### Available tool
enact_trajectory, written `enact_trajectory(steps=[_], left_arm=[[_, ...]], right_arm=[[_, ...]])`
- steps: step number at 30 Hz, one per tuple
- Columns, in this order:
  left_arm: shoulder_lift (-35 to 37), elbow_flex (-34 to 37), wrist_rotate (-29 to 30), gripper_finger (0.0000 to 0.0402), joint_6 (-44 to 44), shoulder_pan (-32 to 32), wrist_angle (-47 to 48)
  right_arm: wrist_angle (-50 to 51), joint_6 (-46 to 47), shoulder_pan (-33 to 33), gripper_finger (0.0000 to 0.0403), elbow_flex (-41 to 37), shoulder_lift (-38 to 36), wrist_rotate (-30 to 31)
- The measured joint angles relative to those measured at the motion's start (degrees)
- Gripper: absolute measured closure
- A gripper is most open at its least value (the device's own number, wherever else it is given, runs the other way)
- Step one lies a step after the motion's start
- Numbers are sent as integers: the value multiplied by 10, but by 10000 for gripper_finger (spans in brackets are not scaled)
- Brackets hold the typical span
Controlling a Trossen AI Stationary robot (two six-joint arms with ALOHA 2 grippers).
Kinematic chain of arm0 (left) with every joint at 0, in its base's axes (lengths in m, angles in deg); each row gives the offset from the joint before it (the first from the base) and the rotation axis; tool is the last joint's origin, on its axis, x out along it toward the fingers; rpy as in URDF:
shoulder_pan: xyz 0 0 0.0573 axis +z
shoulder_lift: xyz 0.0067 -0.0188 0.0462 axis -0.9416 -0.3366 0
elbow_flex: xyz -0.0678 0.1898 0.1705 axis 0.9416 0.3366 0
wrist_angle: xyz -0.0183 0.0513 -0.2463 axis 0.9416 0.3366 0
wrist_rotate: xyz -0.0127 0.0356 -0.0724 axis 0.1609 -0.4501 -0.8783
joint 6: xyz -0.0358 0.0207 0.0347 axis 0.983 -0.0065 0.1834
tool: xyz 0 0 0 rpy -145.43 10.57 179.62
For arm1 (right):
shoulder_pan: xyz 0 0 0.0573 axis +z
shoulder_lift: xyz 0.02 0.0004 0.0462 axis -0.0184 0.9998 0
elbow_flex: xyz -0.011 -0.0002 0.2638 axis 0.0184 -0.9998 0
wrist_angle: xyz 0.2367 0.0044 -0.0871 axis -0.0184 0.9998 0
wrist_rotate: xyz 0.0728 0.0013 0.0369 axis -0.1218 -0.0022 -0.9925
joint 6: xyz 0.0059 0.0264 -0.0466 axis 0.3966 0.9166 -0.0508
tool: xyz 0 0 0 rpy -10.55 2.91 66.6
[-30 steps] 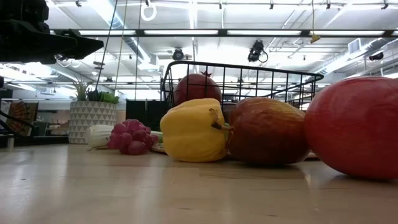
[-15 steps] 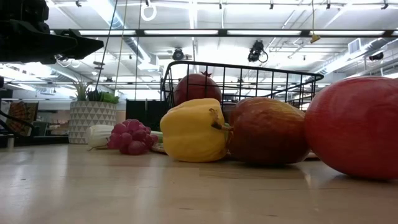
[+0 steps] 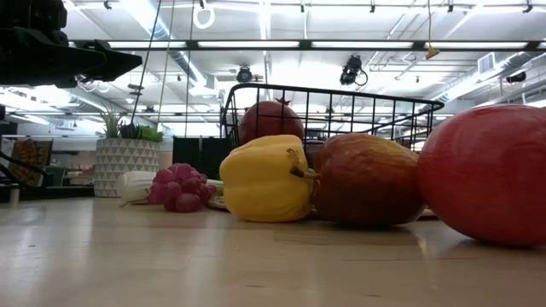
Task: Build produce basket
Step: Put the red apple into the black wire basket
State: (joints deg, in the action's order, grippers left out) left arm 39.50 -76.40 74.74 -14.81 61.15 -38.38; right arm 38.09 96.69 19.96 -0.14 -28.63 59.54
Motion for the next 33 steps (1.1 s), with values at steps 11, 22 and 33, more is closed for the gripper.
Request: enact_trajectory(steps=[11,22,33], left_arm=[[0,0,0,2,0,0,0],[0,0,0,2,0,0,0],[0,0,0,2,0,0,0]], right_arm=[[-56,-64,-5,88,0,0,2],[-51,-508,-5,88,0,0,2],[-89,-624,-22,88,0,4,19]])
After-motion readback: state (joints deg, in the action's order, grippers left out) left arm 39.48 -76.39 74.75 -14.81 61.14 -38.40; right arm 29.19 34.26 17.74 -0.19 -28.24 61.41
